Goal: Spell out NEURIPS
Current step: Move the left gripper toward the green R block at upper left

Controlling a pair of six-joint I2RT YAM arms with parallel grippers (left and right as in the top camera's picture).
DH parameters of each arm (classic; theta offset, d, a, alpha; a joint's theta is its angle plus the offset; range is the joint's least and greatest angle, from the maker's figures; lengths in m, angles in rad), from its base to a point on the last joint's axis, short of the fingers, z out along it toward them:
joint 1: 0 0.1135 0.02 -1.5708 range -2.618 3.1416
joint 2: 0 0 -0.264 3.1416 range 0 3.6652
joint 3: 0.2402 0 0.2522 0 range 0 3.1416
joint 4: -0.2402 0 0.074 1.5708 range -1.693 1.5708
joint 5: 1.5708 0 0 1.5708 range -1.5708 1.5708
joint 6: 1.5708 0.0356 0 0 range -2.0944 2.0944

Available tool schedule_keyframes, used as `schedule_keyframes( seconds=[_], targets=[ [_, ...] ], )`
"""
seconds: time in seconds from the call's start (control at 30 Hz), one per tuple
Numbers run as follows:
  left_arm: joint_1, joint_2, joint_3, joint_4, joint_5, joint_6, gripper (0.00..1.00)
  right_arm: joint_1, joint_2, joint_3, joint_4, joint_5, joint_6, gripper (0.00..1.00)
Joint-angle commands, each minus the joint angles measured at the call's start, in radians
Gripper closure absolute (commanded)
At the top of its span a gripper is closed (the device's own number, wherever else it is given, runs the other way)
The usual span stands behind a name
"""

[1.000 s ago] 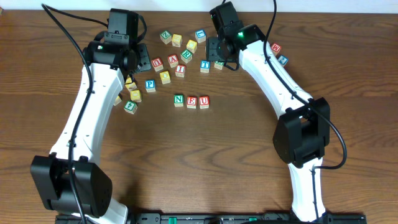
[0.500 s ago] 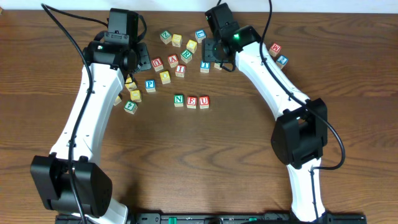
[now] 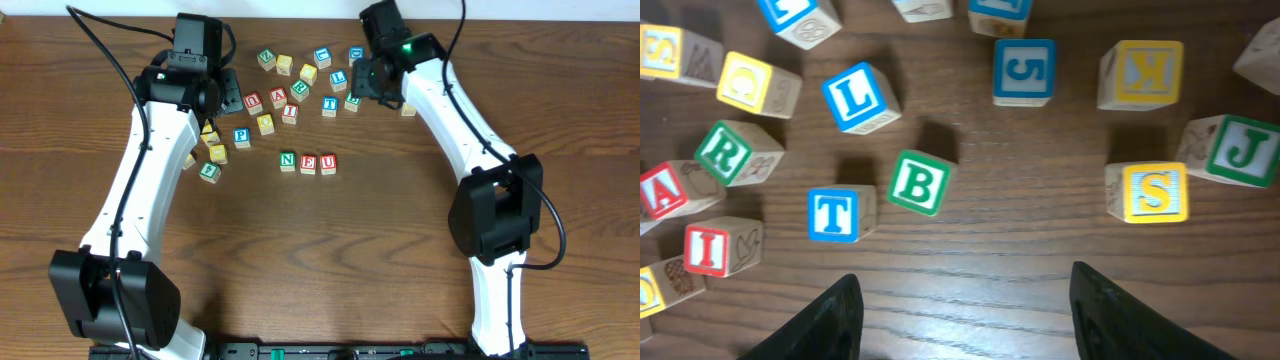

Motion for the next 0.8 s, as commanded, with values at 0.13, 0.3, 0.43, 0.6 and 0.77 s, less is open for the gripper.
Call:
schedule_keyframes(
  seconds=[0.13, 0.3, 0.43, 0.6, 0.77],
  targets=[
    [0.002, -0.013, -0.003, -0.002, 0.064, -0.012, 0.47, 0.004, -0.023, 0.027, -0.005, -0.089, 0.011, 0.39],
    [0.002, -0.013, 0.028, -0.038, 0.063, -0.032, 0.47, 0.005, -0.023, 0.033, -0.008, -0.111, 0.01, 0.39],
    [0.002, -0.013, 0.042, -0.074, 0.063, -0.048, 0.47, 0.005, -0.023, 0.034, -0.009, -0.111, 0.01, 0.39],
    [0.002, 0.002, 0.042, -0.1, 0.063, -0.051, 0.47, 0.008, -0.023, 0.034, -0.013, -0.111, 0.01, 0.39],
    [0.002, 0.03, 0.042, -0.05, 0.064, -0.051, 0.47, 0.017, -0.023, 0.034, -0.013, -0.107, 0.002, 0.38]
  ],
)
